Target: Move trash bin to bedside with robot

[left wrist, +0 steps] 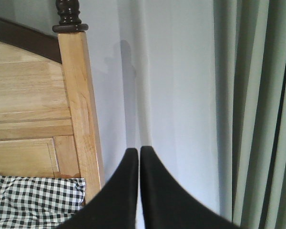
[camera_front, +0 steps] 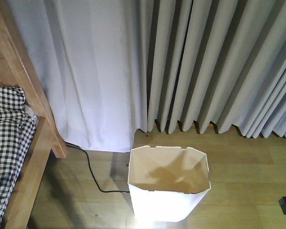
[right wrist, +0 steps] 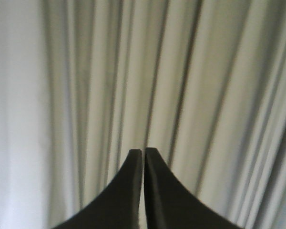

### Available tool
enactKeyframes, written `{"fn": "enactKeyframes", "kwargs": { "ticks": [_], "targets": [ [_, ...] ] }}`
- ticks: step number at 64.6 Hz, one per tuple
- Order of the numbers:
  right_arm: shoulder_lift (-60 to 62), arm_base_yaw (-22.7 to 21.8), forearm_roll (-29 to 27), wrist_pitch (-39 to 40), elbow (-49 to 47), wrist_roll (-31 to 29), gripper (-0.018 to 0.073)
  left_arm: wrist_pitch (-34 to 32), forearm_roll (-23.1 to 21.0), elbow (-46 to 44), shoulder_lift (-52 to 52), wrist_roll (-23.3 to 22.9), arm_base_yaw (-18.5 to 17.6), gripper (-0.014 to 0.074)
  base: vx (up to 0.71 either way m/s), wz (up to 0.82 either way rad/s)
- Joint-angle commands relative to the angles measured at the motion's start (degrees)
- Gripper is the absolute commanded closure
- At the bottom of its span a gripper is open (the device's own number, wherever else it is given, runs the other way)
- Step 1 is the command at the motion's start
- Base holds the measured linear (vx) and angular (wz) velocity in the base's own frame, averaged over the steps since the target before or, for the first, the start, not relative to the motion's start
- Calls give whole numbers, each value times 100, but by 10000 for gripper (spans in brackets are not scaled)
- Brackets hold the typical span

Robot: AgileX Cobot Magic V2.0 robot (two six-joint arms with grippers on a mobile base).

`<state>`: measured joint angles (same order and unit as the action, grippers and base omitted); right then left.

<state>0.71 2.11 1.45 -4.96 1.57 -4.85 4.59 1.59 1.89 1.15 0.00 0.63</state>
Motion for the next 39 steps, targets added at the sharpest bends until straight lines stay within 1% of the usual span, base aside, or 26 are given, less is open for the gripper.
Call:
{"fn": "enactKeyframes", "kwargs": {
  "ticks": [1,6,39],
  "targets": [
    [54,-20,122,535,10,34,567,-423,-54,68,44,-79,-36,603,0,0],
    [54,-106,111,551,10,38,567,-423,-54,68,44,-79,-36,603,0,0],
    [54,-100,43,551,10,39,567,-423,-54,68,44,-79,-36,603,0,0]
  ]
}}
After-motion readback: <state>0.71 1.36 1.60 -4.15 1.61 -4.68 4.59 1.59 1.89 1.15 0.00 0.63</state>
